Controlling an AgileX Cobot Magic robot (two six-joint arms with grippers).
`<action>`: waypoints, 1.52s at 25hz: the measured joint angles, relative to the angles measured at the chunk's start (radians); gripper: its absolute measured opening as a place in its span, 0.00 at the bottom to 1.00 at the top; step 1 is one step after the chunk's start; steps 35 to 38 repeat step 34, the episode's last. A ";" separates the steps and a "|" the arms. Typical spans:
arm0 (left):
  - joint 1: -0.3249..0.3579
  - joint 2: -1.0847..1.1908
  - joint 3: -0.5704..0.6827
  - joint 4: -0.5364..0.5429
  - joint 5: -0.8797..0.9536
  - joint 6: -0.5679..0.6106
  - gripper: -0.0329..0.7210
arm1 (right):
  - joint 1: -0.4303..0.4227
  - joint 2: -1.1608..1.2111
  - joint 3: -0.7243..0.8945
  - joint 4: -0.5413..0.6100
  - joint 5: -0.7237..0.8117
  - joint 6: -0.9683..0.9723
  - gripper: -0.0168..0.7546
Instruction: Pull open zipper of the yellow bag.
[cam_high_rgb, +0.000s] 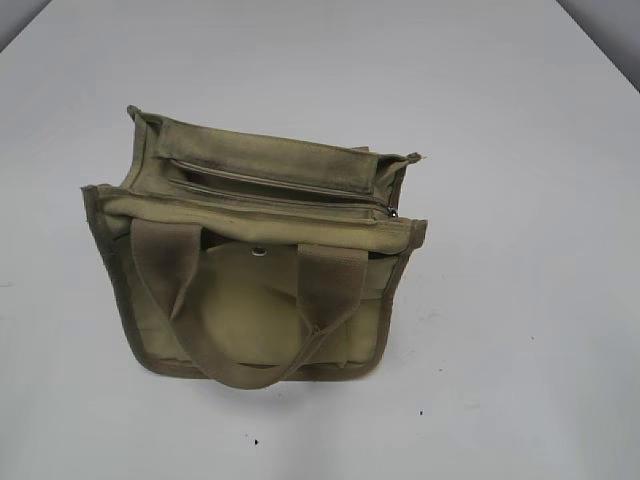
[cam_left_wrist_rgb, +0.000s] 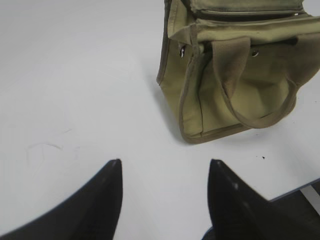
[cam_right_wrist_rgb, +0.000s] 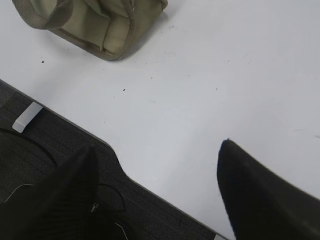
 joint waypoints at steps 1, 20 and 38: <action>0.010 0.000 0.000 0.000 0.000 0.000 0.61 | -0.034 0.000 0.000 0.000 0.000 0.000 0.77; 0.228 0.000 0.000 -0.002 -0.003 0.000 0.61 | -0.344 -0.156 0.001 0.009 0.001 0.001 0.77; 0.228 0.000 0.000 -0.002 -0.004 0.000 0.61 | -0.344 -0.156 0.001 0.019 0.001 0.001 0.77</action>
